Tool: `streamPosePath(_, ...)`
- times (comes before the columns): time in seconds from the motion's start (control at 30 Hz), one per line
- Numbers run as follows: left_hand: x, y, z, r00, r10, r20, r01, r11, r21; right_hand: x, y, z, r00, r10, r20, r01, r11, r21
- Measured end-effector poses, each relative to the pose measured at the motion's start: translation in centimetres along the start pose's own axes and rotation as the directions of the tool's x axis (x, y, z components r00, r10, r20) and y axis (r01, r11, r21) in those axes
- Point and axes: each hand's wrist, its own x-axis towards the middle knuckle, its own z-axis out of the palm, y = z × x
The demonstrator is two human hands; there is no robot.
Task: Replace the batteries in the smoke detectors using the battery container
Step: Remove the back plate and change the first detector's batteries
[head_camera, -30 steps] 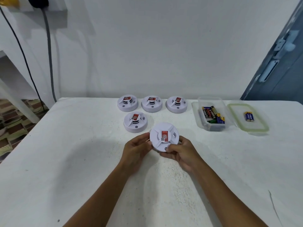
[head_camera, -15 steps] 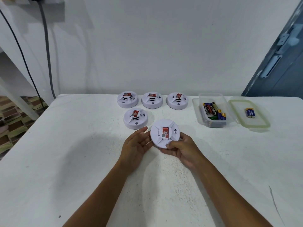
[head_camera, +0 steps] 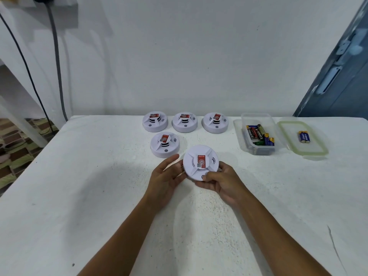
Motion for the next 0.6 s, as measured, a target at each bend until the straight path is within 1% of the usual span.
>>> streamPosePath(0.13, -0.3, -0.2, 0.4, 0.999, 0.049, 0.011, -0.050, 0.991, 0.126, -0.2, 0.0, -0.1, 0.999, -0.001, 0.043, 0.001, 1.000, -0.001)
streamPosePath(0.2, -0.5, -0.2, 0.5, 0.997, 0.070, 0.023, -0.072, 0.986, 0.148, -0.3, -0.1, -0.5, 0.994, 0.008, 0.108, -0.014, 0.998, 0.059)
streamPosePath(0.27, -0.5, -0.3, 0.5, 0.997, 0.080, 0.023, -0.083, 0.983, 0.164, -0.4, -0.2, -1.0, 0.985, 0.029, 0.171, -0.057, 0.985, 0.161)
streamPosePath(0.33, -0.6, -0.3, 0.6, 0.996, 0.082, 0.023, -0.084, 0.982, 0.168, -0.3, -0.4, -1.3, 0.982, 0.075, 0.172, -0.124, 0.949, 0.290)
streamPosePath(0.4, -0.6, -0.2, 0.7, 0.996, 0.083, 0.031, -0.087, 0.982, 0.166, -0.2, -0.5, -1.5, 0.982, 0.098, 0.164, -0.151, 0.923, 0.355)
streamPosePath(0.6, -0.5, -0.1, 0.5, 0.998, 0.066, 0.017, -0.068, 0.989, 0.129, -0.3, -0.3, -1.5, 0.982, 0.100, 0.163, -0.153, 0.921, 0.358)
